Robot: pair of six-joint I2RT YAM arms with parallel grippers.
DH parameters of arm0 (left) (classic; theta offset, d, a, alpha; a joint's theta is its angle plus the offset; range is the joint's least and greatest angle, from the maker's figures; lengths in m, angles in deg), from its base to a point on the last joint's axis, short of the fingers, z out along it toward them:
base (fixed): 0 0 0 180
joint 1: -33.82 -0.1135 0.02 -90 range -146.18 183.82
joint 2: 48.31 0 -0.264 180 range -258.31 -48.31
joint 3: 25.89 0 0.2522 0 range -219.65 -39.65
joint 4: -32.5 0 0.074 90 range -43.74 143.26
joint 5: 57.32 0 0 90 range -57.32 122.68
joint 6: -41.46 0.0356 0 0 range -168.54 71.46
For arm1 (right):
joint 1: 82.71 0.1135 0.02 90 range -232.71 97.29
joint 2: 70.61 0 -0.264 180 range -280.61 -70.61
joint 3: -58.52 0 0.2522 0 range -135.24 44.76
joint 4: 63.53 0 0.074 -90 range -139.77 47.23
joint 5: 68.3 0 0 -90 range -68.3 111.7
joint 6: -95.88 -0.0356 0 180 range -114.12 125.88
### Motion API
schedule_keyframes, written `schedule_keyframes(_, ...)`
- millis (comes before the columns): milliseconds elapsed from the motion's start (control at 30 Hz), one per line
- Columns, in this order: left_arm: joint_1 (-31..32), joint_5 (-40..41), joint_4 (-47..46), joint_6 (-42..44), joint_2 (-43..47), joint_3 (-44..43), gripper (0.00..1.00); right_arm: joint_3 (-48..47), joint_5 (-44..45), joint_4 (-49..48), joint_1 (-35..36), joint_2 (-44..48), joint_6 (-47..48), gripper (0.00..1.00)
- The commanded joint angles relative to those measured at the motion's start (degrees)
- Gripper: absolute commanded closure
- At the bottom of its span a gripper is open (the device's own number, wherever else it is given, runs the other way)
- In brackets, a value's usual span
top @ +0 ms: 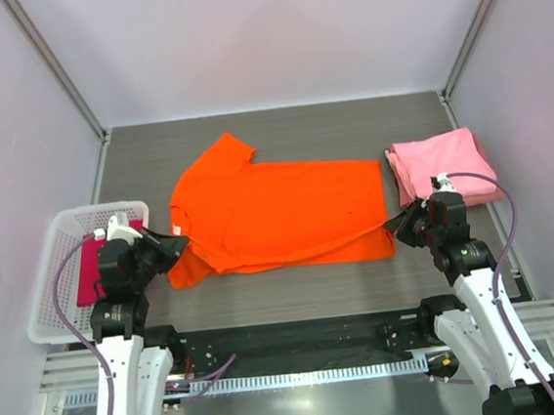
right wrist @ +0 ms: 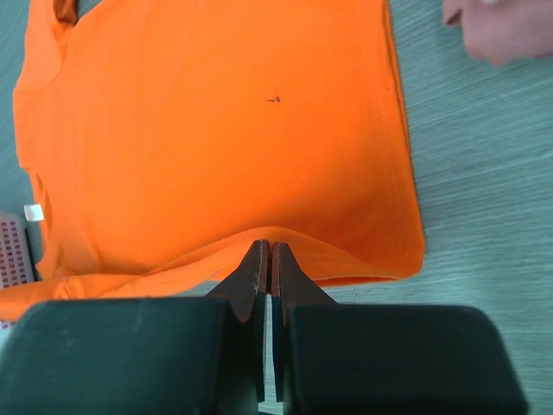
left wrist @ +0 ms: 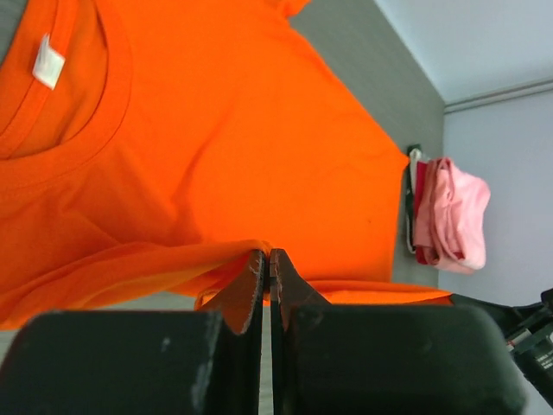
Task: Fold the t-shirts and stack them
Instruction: Flatten the tshirt out, then fold the tshirt
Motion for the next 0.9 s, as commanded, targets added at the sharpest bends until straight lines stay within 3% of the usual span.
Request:
schedule_keyframes(0, 0.0, -0.1, -0.8, 1.6, -4.6, -1.9, 1.0, 0.5, 4.2, 0.8, 0.0, 0.6, -4.1, 0.99)
schedule_keyframes(167, 0.0, -1.3, -1.6, 4.2, -14.0, -5.2, 1.0, 1.6, 10.0, 0.9, 0.0, 0.3, -6.8, 0.99)
schedule_keyframes(500, 0.3, 0.5, -6.2, 9.2, -29.4, -14.6, 1.0, 1.6, 10.2, -5.1, 0.0, -8.2, -6.6, 0.99)
schedule_keyframes(700, 6.2, 3.2, -8.0, 11.1, -39.6, -22.6, 1.0, 1.8, 12.2, -8.9, 0.1, -11.7, -7.2, 0.99)
schedule_keyframes(867, 9.6, 10.3, -6.8, 12.8, -45.2, -28.7, 1.0, 1.2, 12.1, -12.4, 0.1, -16.5, -7.1, 0.99)
